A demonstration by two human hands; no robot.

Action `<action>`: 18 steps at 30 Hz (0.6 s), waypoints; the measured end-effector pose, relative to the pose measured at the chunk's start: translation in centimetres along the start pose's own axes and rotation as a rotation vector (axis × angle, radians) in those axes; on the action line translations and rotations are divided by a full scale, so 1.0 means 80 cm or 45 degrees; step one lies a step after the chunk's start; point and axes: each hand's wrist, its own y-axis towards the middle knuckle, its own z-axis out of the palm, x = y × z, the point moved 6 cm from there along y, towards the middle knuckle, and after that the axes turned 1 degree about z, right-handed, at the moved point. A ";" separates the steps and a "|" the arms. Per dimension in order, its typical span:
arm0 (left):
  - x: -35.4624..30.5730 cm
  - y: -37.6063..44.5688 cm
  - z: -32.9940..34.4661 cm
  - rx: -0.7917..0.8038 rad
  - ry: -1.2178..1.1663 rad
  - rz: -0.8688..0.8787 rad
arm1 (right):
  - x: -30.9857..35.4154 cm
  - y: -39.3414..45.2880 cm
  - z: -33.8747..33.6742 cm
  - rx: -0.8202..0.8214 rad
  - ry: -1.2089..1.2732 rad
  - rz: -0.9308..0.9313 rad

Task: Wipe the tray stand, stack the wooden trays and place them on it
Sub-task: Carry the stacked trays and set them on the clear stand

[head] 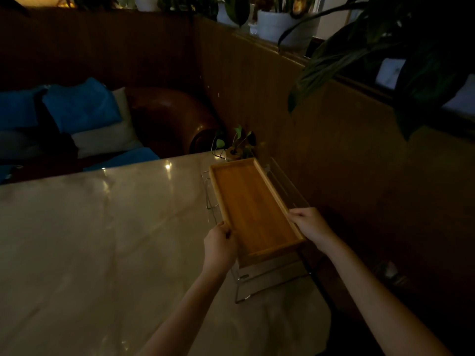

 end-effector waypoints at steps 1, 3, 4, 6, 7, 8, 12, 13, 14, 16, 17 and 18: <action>0.001 0.001 0.001 0.007 0.008 0.004 | 0.000 -0.001 0.000 0.004 -0.008 0.002; 0.001 0.001 0.001 0.025 0.012 -0.001 | 0.002 -0.003 0.000 0.013 -0.010 0.017; 0.000 0.000 0.000 0.038 0.014 -0.007 | 0.002 -0.005 0.000 0.011 -0.013 0.019; -0.001 -0.001 -0.001 0.071 -0.007 -0.018 | 0.005 -0.011 -0.004 -0.021 -0.027 -0.011; -0.002 -0.001 -0.002 0.085 -0.038 -0.025 | 0.006 -0.016 -0.008 -0.053 -0.032 -0.041; -0.004 0.000 -0.004 0.095 -0.071 -0.035 | 0.006 -0.022 -0.012 -0.097 -0.041 -0.076; -0.012 0.006 -0.011 0.105 -0.142 -0.046 | -0.007 -0.056 -0.030 -0.373 -0.006 -0.208; -0.012 0.009 -0.011 0.108 -0.146 -0.064 | -0.015 -0.066 -0.034 -0.485 0.015 -0.223; -0.012 0.009 -0.011 0.113 -0.157 -0.090 | -0.025 -0.078 -0.036 -0.608 0.043 -0.227; -0.010 0.011 -0.011 0.119 -0.186 -0.134 | -0.049 -0.100 -0.034 -0.799 0.151 -0.161; -0.008 0.012 -0.010 0.121 -0.202 -0.140 | -0.063 -0.106 -0.029 -0.822 0.243 -0.098; -0.008 0.013 -0.009 0.132 -0.196 -0.130 | -0.077 -0.108 -0.021 -0.806 0.347 -0.022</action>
